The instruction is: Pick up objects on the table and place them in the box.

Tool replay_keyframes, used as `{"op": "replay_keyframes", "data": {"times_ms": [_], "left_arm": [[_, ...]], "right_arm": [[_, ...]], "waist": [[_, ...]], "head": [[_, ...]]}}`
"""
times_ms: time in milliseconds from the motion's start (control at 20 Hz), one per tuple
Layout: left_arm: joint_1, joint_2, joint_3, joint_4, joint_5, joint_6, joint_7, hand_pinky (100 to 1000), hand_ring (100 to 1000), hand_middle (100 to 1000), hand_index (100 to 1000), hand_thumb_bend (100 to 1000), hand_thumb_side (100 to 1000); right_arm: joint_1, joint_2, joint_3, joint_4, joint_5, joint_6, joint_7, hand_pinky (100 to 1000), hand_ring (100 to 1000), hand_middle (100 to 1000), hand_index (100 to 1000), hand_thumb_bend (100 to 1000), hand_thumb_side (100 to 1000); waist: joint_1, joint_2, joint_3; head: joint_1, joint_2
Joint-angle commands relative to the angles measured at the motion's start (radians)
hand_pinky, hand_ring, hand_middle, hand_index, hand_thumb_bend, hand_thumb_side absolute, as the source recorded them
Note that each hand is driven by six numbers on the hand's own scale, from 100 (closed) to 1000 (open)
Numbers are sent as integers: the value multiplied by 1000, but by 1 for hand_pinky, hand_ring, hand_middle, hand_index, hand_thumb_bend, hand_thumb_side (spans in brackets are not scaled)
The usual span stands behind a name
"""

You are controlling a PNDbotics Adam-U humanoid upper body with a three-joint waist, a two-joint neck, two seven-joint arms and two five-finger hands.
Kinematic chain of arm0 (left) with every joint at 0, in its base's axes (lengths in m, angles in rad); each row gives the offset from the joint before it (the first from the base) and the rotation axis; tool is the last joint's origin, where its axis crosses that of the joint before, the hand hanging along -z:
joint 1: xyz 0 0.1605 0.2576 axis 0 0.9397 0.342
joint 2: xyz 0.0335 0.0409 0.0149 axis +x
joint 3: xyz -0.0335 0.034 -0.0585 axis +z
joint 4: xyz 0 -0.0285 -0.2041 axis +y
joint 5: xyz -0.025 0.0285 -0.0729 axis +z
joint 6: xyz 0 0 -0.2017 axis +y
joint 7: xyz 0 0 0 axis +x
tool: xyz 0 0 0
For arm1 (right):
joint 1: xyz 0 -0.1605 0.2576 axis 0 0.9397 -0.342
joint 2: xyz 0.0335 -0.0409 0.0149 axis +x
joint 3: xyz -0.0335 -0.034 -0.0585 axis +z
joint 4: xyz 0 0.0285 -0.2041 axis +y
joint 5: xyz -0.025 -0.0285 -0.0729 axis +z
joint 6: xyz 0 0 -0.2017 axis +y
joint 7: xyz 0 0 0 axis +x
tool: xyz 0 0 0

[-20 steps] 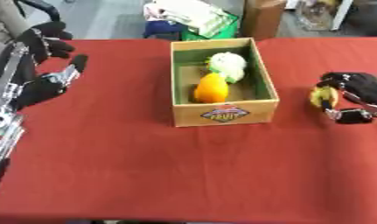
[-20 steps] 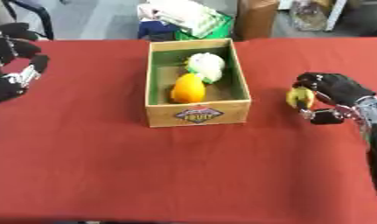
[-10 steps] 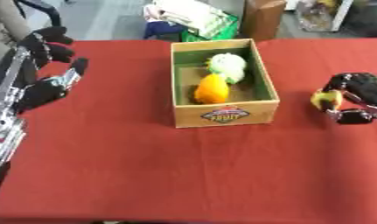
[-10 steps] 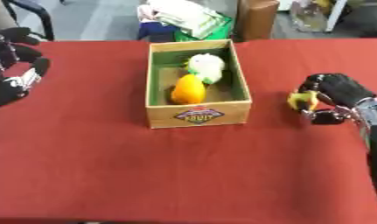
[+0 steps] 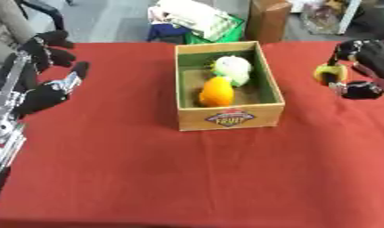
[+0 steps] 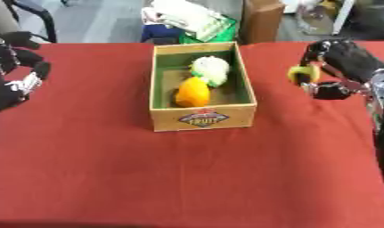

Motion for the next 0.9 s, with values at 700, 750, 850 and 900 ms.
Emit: {"op": "replay_keyframes", "data": {"times_ms": [700,750,850,900], "left_arm": [[-58,-4,-26,-13,32,3,-41,683,661,676,842,414,331],[-60,-6,-28,-12,33,4,-44,683,661,677,842,414,331],[-62,-9,-30,-11,33,4,-48,683,661,677,843,414,332],[-61,-11,-29,-10,33,4,-48,682,661,676,842,415,334]], "right_arm": [[-81,207,24,-22,32,-50,112,628,685,679,546,100,291],[-77,214,23,-18,49,-46,115,631,692,697,612,100,300],[-71,223,19,-16,72,-31,107,625,691,709,695,100,323],[-67,224,16,-17,75,-21,95,621,689,710,744,100,336]], "waist": [[-7,-9,74],[-6,-9,74],[-6,-8,73],[-6,-8,72]], "head": [[-28,-17],[-29,-17],[-29,-15],[-29,-14]]}}
